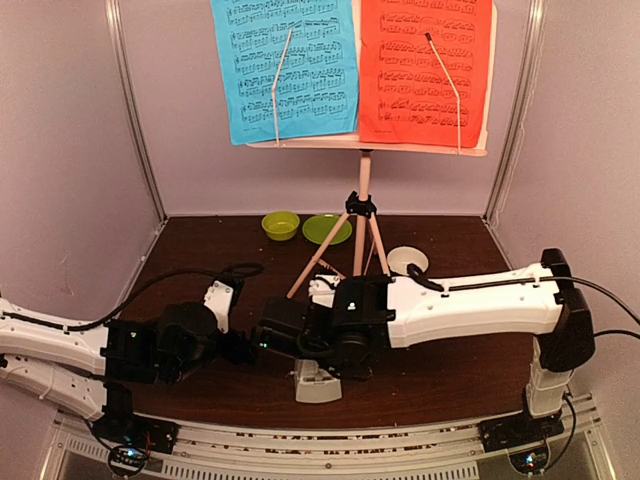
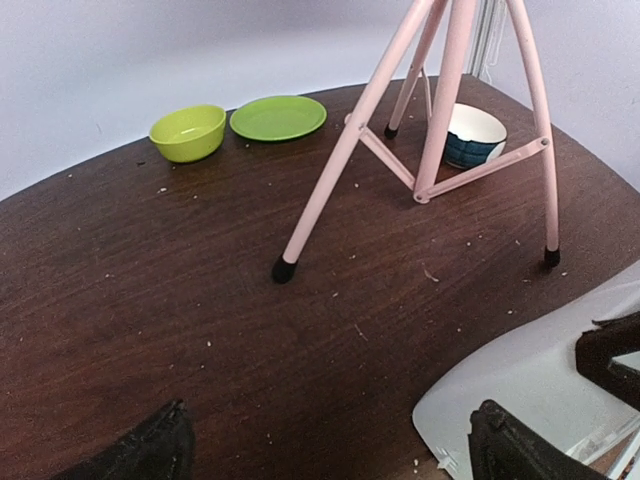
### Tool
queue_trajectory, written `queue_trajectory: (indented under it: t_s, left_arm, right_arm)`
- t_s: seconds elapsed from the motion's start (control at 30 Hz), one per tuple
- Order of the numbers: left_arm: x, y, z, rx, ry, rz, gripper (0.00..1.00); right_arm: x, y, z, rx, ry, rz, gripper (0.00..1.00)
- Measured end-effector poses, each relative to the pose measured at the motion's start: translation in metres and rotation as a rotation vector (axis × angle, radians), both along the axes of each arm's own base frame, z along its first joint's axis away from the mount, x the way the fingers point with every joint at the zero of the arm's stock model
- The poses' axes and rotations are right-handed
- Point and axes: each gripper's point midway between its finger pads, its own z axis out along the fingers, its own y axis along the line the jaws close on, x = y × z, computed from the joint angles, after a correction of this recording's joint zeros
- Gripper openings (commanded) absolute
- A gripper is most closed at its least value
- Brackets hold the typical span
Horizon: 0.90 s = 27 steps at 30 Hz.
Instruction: Set up the instrument practice props
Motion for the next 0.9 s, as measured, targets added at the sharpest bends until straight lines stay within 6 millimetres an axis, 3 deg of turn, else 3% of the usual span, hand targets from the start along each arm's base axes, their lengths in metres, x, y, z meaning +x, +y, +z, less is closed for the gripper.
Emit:
queue_trajectory:
  t_s: [0.07,0.17,0.3,0.5,0.63,0.8,0.9]
  left_arm:
    - [-0.002,0.007,-0.002,-0.002,0.006,0.011,0.98]
    - [-0.003,0.015,-0.002,-0.015,0.009,0.023,0.98]
    - [-0.004,0.019,-0.002,-0.015,0.013,0.026,0.98]
    - [-0.005,0.021,-0.005,0.003,0.019,0.024,0.98]
    - [-0.006,0.021,-0.006,0.010,0.019,0.020,0.98]
    - [-0.007,0.021,-0.001,0.020,0.019,0.008,0.98]
    - [-0.009,0.015,0.010,0.010,0.021,-0.024,0.98]
  right_arm:
    - [0.000,0.003,0.000,-0.011,-0.008,-0.031,0.41]
    - [-0.002,0.001,-0.002,-0.021,-0.018,-0.066,0.72]
    - [0.001,-0.002,0.000,-0.009,-0.039,-0.096,0.99]
    - [0.003,-0.003,-0.001,0.024,-0.062,-0.090,1.00]
    - [0.001,-0.011,0.015,0.101,-0.072,-0.067,1.00]
    - [-0.012,-0.052,0.046,0.335,-0.060,-0.037,1.00]
    - [-0.021,-0.080,0.046,0.465,-0.049,-0.025,1.00]
